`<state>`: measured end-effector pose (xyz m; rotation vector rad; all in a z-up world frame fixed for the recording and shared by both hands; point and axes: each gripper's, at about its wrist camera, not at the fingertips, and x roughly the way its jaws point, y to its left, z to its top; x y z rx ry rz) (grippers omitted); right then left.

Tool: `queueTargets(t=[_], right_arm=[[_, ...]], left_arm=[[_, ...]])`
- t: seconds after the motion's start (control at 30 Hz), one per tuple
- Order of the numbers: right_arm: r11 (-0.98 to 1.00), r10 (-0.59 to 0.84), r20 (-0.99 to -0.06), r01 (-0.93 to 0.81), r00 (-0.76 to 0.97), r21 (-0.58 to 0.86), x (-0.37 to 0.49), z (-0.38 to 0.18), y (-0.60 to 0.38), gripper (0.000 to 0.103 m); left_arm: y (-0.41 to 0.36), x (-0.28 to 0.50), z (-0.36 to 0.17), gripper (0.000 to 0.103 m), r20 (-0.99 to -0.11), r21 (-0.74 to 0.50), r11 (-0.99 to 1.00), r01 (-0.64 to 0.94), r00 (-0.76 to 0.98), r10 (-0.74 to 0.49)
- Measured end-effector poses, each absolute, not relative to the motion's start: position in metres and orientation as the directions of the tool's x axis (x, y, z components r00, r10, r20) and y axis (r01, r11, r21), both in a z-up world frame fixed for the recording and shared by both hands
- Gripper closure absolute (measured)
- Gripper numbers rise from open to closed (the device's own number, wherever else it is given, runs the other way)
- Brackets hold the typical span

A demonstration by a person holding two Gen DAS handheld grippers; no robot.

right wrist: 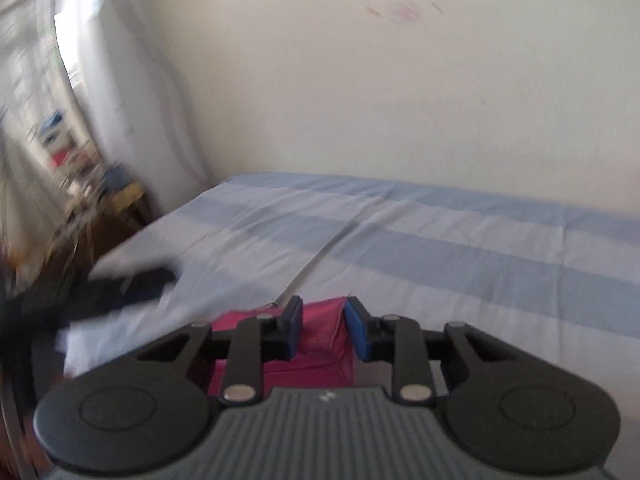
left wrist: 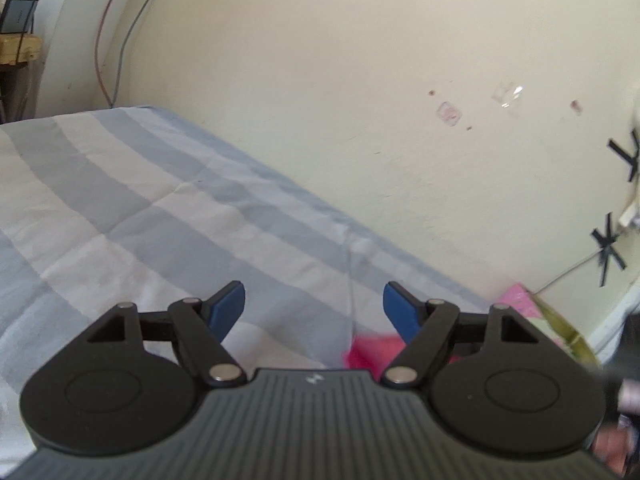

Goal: Organize objects
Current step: 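Grasp the pink pouch with the right gripper while the left gripper grips it too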

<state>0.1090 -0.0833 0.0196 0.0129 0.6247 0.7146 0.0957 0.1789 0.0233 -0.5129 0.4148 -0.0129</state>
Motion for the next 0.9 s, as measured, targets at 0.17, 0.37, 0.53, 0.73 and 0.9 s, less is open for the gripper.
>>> queueTargets(t=[0.17, 0.37, 0.53, 0.73, 0.9], right_arm=[[0.725, 0.649, -0.485, -0.670, 0.586, 0.160, 0.052, 0.026, -0.095, 0.078], [0.712, 0.674, -0.452, -0.675, 0.584, 0.190, 0.010, 0.024, -0.109, 0.076], [0.718, 0.691, -0.432, -0.621, 0.579, 0.316, 0.014, 0.024, -0.127, 0.066], [0.688, 0.725, -0.418, -0.611, 0.547, 0.393, 0.013, 0.020, -0.142, 0.064], [0.674, 0.737, -0.420, -0.620, 0.530, 0.402, 0.008, 0.015, -0.138, 0.059]], left_arm=[[0.175, 0.095, 0.027, 0.025, -0.358, -0.477, 0.877, -0.057, 0.924, -0.135], [0.171, 0.090, 0.028, 0.025, -0.362, -0.465, 0.885, -0.030, 0.918, -0.159], [0.167, 0.050, 0.031, 0.025, -0.413, -0.482, 0.875, -0.045, 0.892, -0.182], [0.146, -0.005, 0.032, 0.025, -0.444, -0.390, 0.920, 0.033, 0.869, -0.220], [0.133, -0.018, 0.029, 0.021, -0.419, -0.359, 0.928, 0.101, 0.871, -0.257]])
